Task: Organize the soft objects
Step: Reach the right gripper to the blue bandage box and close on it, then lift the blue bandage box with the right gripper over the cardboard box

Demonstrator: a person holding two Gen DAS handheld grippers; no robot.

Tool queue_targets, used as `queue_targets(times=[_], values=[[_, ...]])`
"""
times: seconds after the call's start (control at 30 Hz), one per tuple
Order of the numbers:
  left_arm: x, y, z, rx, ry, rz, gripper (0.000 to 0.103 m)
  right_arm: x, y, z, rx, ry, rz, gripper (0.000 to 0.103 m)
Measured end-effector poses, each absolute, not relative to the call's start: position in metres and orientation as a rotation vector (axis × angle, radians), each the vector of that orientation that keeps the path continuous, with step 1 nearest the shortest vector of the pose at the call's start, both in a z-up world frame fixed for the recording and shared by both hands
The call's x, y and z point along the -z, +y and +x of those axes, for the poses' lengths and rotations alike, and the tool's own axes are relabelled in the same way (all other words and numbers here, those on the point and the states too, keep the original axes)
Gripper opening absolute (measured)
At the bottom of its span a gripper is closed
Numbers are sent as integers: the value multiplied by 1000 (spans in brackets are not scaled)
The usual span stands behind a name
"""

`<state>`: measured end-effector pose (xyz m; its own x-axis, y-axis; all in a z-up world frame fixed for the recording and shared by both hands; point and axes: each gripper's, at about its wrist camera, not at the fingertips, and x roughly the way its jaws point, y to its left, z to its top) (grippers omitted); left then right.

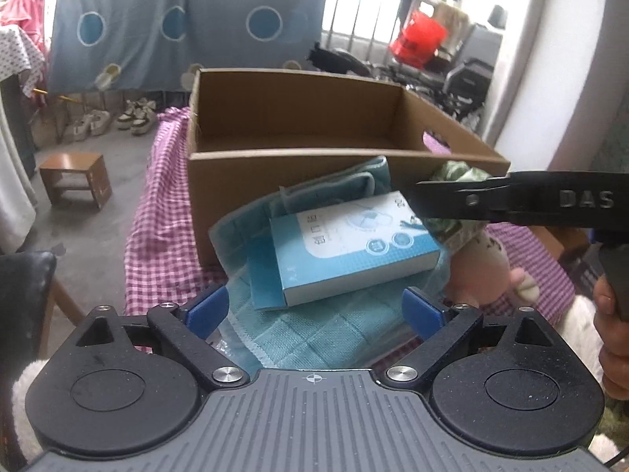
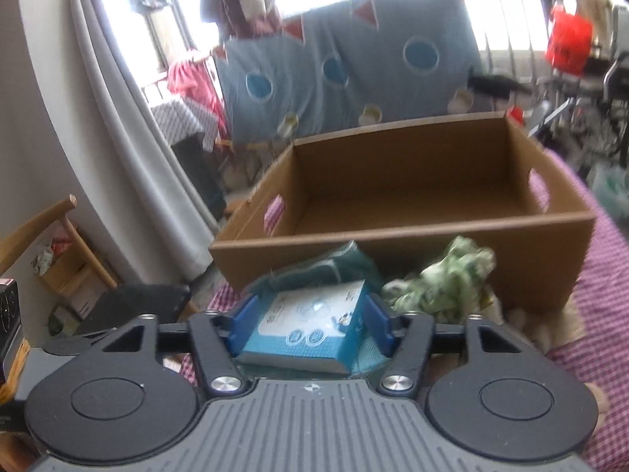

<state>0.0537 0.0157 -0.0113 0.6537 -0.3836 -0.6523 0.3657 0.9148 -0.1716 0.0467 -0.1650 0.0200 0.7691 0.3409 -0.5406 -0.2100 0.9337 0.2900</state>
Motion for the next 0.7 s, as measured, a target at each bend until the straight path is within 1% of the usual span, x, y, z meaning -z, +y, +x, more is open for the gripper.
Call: queue_targets(times=[0.03, 0.13, 0.23, 0.47, 0.7], values=[[12, 17, 56, 435, 754, -28, 95, -19, -163, 49, -302, 642, 216, 53], [18, 19, 67, 449, 790, -43, 95, -12, -159, 59, -303, 692, 215, 46], [24, 22, 78, 455, 828, -67, 95, -6, -162, 67, -294, 735, 226, 44], [32, 27, 94, 506, 882, -135, 95, 0, -164, 81, -278, 797, 226, 44], [30, 24, 96, 511, 859, -123, 95, 3, -164, 91, -279, 826, 240, 44]])
